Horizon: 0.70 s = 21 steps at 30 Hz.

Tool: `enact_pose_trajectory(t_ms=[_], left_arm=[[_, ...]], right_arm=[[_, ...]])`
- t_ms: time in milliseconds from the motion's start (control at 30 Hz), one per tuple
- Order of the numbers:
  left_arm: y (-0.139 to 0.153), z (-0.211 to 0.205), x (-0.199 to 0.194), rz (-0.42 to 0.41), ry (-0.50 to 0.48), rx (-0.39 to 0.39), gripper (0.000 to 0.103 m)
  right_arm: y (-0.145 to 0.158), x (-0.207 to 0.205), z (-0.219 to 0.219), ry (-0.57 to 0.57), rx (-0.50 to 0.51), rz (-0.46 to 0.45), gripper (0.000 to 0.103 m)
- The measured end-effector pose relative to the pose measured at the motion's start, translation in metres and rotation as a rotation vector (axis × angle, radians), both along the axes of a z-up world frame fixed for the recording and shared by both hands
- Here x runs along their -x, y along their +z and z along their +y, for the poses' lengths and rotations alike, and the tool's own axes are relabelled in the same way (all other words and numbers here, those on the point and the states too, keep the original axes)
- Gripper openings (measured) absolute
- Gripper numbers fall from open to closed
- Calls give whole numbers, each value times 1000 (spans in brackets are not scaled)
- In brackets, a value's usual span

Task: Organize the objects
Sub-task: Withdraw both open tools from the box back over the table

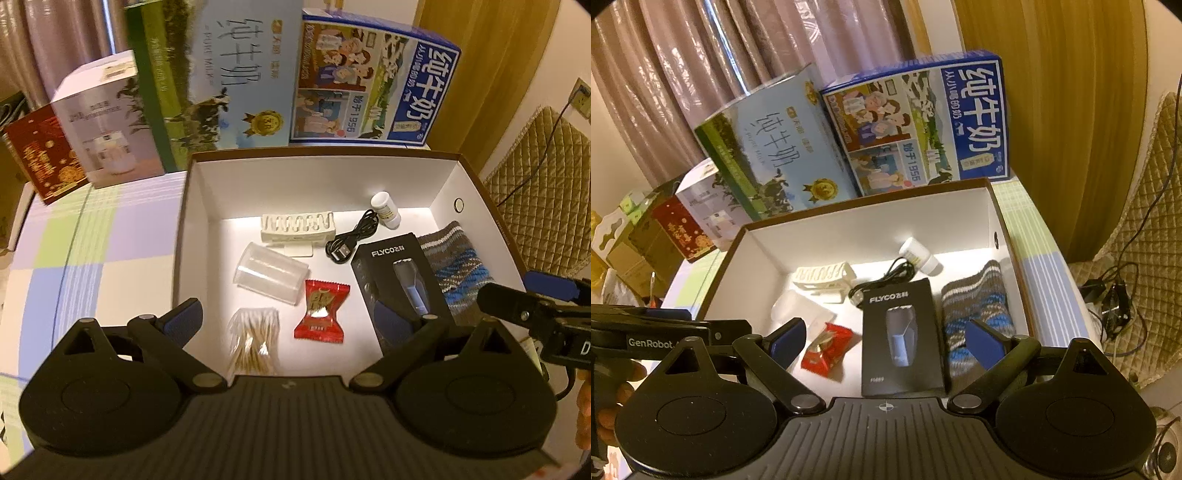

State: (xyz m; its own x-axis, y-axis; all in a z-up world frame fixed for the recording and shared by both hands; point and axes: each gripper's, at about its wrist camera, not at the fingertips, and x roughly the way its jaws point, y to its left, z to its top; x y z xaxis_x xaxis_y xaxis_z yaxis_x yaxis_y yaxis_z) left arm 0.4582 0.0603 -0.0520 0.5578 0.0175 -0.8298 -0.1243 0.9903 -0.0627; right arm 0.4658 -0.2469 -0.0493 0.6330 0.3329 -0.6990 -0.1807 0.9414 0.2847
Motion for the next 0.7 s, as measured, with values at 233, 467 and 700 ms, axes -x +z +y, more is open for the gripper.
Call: enact_pose_trajectory(t_ms=[233,467,700], left_arm=[[10,-1,32,-16,27,33,97],[15,-8,62,-17,27,47,97],[14,-12,87,1,35,54,97]], right_arm=[[8,27,3,12,-5,-8,91],[13,52,3,20,-4,-13,91],[11,74,5,29,-3,1,91]])
